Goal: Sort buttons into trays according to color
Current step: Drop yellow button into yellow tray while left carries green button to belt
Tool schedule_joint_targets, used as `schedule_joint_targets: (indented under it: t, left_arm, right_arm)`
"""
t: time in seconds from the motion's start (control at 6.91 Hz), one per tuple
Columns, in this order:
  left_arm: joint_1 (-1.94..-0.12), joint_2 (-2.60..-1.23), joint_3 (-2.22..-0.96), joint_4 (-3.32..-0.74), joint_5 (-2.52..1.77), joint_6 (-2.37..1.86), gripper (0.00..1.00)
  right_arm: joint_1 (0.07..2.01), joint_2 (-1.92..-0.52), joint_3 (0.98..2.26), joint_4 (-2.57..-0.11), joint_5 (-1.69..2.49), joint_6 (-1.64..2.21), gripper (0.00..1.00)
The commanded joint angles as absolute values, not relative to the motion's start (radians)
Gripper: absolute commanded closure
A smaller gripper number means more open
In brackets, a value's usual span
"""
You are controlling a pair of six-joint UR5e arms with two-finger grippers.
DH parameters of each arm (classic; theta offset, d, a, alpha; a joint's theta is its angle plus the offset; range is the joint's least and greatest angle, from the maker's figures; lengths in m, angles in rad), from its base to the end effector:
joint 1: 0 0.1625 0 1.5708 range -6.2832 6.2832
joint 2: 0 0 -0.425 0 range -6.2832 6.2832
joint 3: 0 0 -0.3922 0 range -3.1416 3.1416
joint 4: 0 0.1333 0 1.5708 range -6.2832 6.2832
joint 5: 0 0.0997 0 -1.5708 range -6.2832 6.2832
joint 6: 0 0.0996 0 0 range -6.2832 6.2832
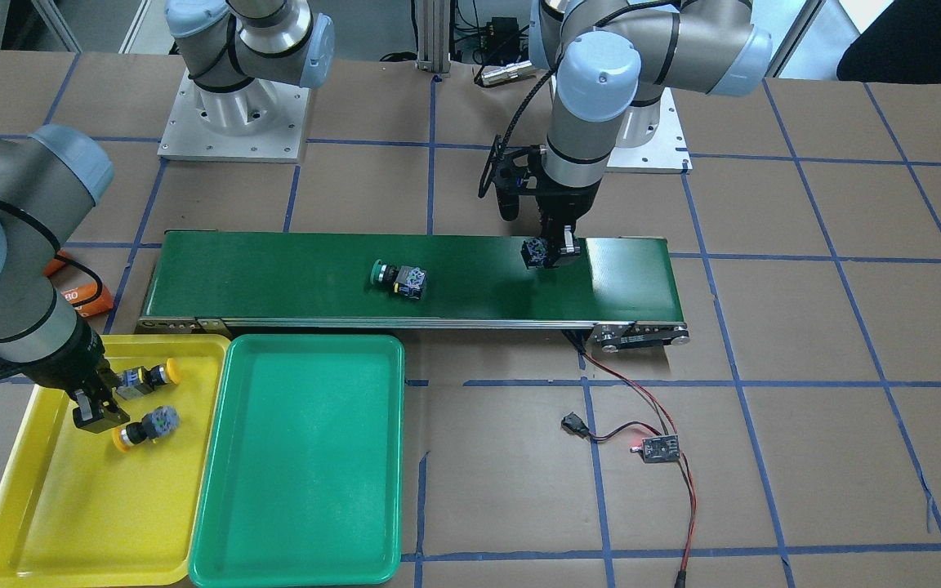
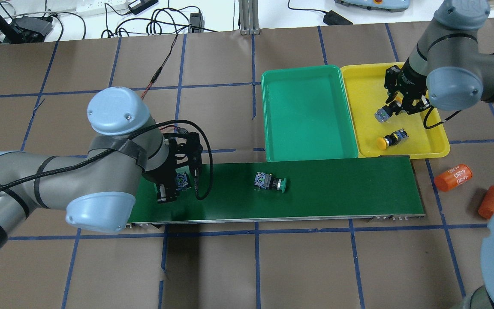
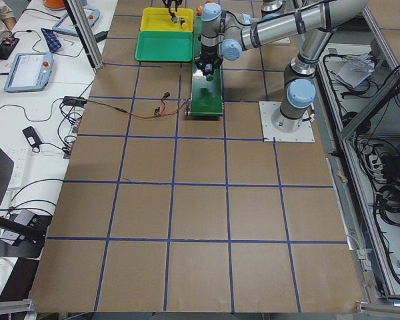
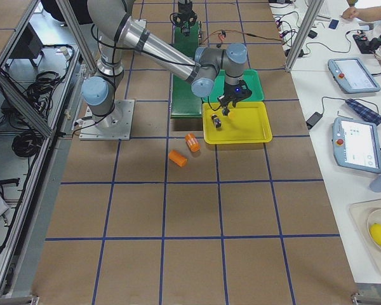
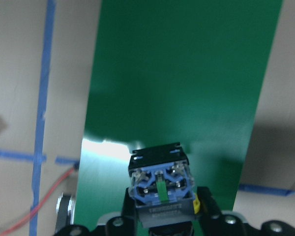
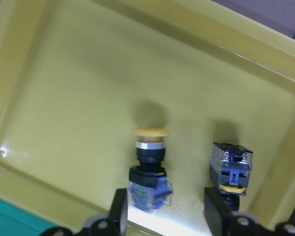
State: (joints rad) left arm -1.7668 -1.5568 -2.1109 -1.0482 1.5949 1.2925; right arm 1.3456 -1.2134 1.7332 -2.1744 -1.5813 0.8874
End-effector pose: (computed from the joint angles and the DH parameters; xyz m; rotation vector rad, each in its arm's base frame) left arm -0.2126 -0.3988 0.2906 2.1155 2.2970 0.0243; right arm -0.0043 -0.6112 0.2749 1.6489 2.6506 -0.1291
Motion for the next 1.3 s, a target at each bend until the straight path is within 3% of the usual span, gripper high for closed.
schedule_joint_targets:
  t: [0.0, 0.14, 0.29, 0.43, 0.72, 0.87, 1.16]
  left_arm:
    - [-1.786, -1.562, -2.115, -1.026, 1.597, 1.293, 0.68]
    - [-1.784, -1.577, -2.118, -1.017, 1.595, 1.287, 0.39]
    - [-1.789, -1.6, -2.126, -1.017, 1.595, 1.282, 0.23]
    - [-1.792, -1.606, -2.144, -1.014, 1.595, 1.275, 0.0]
    - [-1.789, -1.57, -2.135, -1.026, 1.598, 1.261, 0.0]
    - [-1.786, -1.545, -2.113, -1.04, 1.595, 1.253, 0.0]
    - [-1.766, -1.513, -1.955, -1.309, 1.6, 1.198, 0.0]
  right_arm:
    - [1.35, -1.256, 1.736, -2.113, -1.571, 0.916, 0.0]
    - [1.35, -1.335, 1.749, -1.992, -1.539, 0.96, 0.0]
    - [1.353, -1.429, 1.791, -1.898, -1.539, 0.972, 0.0]
    - [1.358, -1.53, 1.857, -1.872, -1.54, 0.976, 0.0]
    - [1.414, -1.749, 2.013, -1.848, -1.537, 1.049, 0.0]
    - [1.425, -1.773, 2.07, -1.865, -1.551, 1.058, 0.0]
    - [1.427, -1.723, 2.069, -1.91, -1.536, 1.069, 0.0]
